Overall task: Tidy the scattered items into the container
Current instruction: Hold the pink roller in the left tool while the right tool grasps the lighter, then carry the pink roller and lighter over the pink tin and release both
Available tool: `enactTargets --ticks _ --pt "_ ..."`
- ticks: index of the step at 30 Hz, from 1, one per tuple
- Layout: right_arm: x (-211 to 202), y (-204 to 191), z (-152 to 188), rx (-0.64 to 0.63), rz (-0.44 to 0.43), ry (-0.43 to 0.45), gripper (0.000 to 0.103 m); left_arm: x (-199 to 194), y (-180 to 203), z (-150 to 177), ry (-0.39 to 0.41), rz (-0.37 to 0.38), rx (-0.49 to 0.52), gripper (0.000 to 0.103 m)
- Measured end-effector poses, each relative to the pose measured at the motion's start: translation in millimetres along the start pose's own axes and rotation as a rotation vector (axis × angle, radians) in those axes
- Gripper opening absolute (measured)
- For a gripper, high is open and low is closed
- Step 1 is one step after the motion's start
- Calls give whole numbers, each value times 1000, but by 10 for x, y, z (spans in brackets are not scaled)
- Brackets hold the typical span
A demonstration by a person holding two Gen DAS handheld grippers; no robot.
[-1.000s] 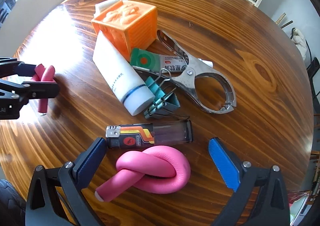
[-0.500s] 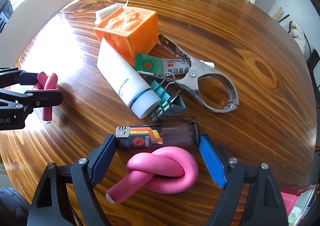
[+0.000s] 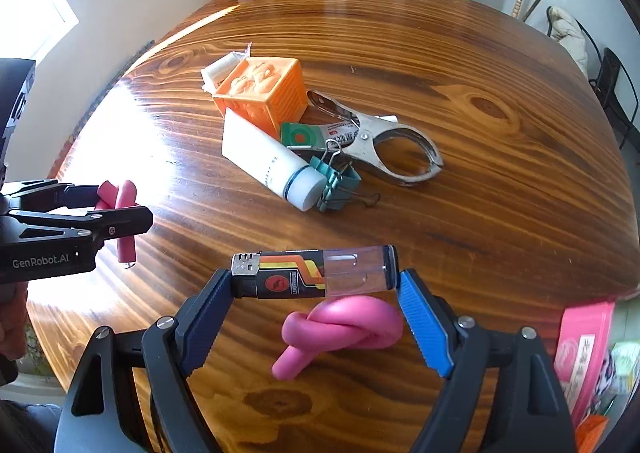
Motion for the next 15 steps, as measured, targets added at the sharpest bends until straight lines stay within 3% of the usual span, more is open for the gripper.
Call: enactTargets --ticks 15 --pt "-478 -21 252 16 -66 64 86 -74 276 392 37 -35 -58 65"
Point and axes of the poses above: each gripper's, at about its wrist camera, not at the fingertips, and x roughly the way its jaws point, y to its right, z to its underside, the point moved 6 cm from there along x, roughly the way its jaws point, and after that the axes turned 12 degrees about -x, right-handed, at the moved point
